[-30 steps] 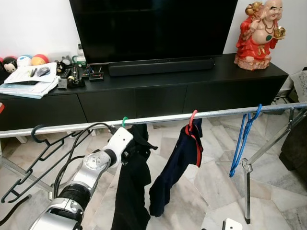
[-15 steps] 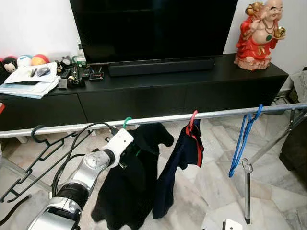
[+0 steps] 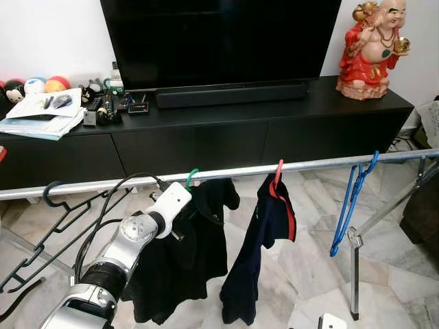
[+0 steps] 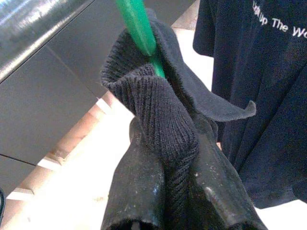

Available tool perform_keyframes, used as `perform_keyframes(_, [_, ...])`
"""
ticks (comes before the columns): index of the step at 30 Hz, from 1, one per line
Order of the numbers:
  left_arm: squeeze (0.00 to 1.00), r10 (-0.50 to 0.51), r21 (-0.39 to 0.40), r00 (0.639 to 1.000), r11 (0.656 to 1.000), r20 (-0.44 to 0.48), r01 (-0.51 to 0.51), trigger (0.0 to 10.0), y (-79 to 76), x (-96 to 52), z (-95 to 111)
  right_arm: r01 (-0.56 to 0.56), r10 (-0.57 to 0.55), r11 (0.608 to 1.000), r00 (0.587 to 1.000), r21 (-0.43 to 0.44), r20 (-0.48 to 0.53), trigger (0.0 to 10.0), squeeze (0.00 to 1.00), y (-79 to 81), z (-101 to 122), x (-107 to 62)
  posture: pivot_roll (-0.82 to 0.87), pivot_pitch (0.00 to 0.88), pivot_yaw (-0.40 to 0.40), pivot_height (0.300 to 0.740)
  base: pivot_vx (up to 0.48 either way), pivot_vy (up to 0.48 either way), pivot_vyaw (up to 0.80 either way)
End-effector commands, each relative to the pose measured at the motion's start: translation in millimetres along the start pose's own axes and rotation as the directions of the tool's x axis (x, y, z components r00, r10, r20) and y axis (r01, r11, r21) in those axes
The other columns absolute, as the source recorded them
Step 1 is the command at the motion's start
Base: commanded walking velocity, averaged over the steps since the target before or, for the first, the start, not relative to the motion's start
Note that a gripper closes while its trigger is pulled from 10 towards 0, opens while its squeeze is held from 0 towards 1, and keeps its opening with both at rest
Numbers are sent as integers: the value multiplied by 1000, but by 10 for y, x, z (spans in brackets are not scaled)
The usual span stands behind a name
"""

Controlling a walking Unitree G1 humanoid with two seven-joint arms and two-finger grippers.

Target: Hang hanger

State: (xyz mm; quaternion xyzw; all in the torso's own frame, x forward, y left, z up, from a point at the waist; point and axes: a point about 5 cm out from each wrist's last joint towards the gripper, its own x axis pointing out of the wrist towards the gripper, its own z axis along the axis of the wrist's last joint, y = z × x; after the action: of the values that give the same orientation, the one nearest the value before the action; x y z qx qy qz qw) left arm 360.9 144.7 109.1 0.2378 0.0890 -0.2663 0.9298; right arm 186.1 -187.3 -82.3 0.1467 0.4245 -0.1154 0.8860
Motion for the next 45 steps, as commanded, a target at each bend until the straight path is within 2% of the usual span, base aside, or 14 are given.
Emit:
perform_keyframes(1, [0, -44, 7, 999, 999, -17, 44, 0, -108, 13, -36, 4, -4, 1000, 1000, -6, -26, 10000, 0, -21, -65, -13, 58, 54, 3, 740, 0, 0, 0])
perform_keyframes(12, [0, -20, -47, 999, 999, 32, 22, 0, -118, 2, 10, 2, -2, 1000, 1000, -9, -31, 10000, 0, -22, -76, -15, 57, 44, 4, 740, 0, 0, 0])
perform_keyframes(19, [0, 64, -123, 993, 991, 101, -52, 0, -12, -15, 121, 0, 0, 1000, 999, -13, -32, 10000, 0, -16, -79, -15, 59, 42, 1, 740, 0, 0, 0])
perform_keyframes(27, [0, 124, -157, 979, 983, 161, -99, 0, 29, -21, 214, 4, -4, 1000, 999, -11, -33, 10000, 0, -27, -86, -17, 58, 46, -1, 740, 0, 0, 0])
perform_keyframes(35, [0, 179, -188, 967, 972, 183, -144, 0, 89, -166, 167, 5, -5, 1000, 999, -13, -37, 10000, 0, -35, -97, -20, 60, 58, -2, 740, 0, 0, 0])
perform_keyframes(40, [0, 222, -216, 951, 961, 217, -175, 0, 114, -276, 161, 2, -2, 1000, 999, -16, -38, 10000, 0, -29, -96, -19, 69, 60, -5, 740, 0, 0, 0])
perform_keyframes(41, [0, 258, -239, 938, 950, 233, -201, 0, 123, -352, 142, 1, -1, 1000, 999, -16, -37, 10000, 0, -26, -95, -19, 69, 60, -5, 740, 0, 0, 0])
perform_keyframes(45, [0, 269, -250, 930, 946, 252, -206, 0, 111, -413, 132, 0, -1, 1000, 999, -17, -37, 10000, 0, -25, -94, -19, 70, 59, -3, 740, 0, 0, 0])
